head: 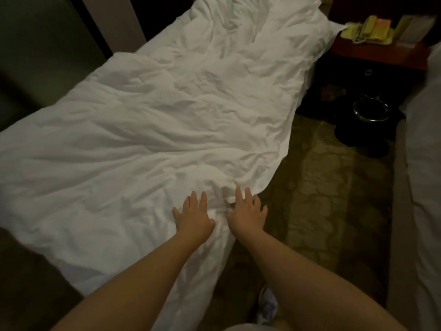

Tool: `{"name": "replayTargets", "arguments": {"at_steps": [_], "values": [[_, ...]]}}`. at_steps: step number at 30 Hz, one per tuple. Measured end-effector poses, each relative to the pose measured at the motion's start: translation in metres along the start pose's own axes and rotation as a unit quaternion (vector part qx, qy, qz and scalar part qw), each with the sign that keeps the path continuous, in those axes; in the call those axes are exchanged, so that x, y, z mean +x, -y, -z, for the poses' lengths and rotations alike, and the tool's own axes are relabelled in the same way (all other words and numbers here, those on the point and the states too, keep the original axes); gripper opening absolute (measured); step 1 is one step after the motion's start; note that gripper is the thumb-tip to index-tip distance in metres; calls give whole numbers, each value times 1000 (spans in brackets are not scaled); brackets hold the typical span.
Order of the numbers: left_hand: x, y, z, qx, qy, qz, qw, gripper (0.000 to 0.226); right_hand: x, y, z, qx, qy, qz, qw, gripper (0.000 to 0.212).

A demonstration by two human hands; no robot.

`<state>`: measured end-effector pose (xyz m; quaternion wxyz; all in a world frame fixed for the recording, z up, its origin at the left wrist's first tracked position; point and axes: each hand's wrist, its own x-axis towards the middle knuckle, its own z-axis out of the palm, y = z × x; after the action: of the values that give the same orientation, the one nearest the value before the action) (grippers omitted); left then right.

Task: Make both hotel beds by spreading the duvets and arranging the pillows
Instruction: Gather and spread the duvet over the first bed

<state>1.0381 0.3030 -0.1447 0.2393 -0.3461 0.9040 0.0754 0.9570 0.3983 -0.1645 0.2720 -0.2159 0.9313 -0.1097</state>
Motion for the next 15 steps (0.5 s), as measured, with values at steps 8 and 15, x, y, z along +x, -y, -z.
{"name": "replayTargets", "arguments": {"at_steps": [8, 15], "values": [[-55, 131, -111, 15, 61, -53, 997, 77, -83, 38, -183, 193, 133, -189, 954, 91], [-103, 221, -162, 34, 82, -115, 989, 76, -131, 71, -269, 256, 70, -232, 936, 51]]}}
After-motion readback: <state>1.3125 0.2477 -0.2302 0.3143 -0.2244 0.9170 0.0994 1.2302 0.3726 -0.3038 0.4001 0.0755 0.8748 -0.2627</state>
